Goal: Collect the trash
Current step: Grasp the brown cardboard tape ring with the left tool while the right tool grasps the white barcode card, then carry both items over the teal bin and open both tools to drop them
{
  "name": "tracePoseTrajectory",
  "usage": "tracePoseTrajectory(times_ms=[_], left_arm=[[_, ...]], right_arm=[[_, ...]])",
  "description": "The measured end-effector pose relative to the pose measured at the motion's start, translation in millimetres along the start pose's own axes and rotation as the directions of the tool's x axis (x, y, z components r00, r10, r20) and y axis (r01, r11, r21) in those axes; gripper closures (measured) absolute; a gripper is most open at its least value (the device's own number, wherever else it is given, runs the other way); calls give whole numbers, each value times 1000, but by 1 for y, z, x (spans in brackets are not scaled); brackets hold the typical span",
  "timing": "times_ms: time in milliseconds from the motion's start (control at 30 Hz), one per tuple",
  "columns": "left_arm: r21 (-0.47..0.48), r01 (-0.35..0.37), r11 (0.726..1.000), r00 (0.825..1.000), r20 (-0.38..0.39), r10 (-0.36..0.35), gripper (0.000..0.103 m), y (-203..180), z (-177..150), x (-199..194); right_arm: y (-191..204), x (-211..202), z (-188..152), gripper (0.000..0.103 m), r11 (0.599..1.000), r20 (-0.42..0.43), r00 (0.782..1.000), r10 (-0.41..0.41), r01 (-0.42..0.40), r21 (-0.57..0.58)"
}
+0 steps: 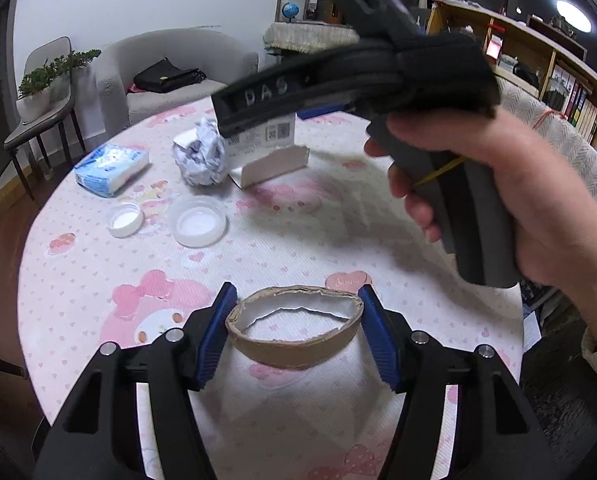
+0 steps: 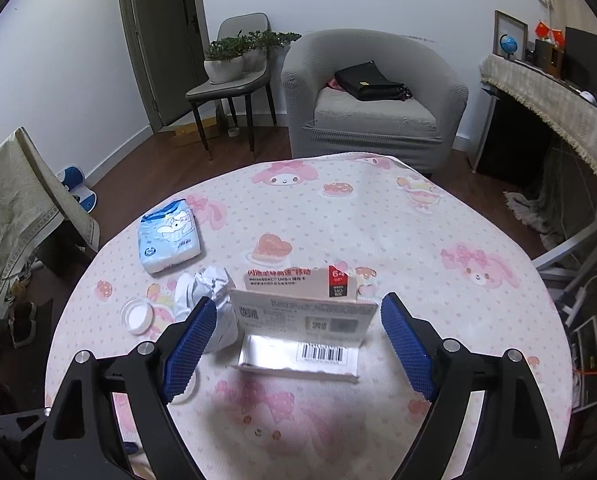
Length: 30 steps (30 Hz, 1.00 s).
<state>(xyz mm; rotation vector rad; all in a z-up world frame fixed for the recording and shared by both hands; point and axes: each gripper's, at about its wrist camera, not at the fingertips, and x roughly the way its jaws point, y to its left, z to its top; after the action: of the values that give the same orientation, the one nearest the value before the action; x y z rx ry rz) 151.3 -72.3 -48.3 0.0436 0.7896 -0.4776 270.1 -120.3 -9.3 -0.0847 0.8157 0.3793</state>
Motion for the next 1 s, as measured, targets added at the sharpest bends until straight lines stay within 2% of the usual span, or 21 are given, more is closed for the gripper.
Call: tracePoseTrajectory(times_ms=[267,367,467,600,833,1000], left_arm=[[-14,-3,1000,1000,20,4,38,4,-2,-17],[-26,-11,1000,1000,26,11,38,10,-4,-23],[-41,-17,999,999,30,18,38,16,-7,-30],[-56,-19,998,999,42,21,38,23,-8,-40],[-78,-38,996,996,72,44,38,34,-8,-58],[-95,-56,994,994,91,64,38,43,-11,-71]], right_arm=[[5,8,6,14,999,14,1000,-20,19,40],[0,9,8,19,997,10,1000,-22,21,72],[-11,9,7,20,993,0,1000,-13,13,118],[-17,11,4,26,986,0,999,45,-45,160],[-11,4,8,26,990,14,1000,7,-9,144],[-9,-18,14,26,991,62,995,-84,77,107]])
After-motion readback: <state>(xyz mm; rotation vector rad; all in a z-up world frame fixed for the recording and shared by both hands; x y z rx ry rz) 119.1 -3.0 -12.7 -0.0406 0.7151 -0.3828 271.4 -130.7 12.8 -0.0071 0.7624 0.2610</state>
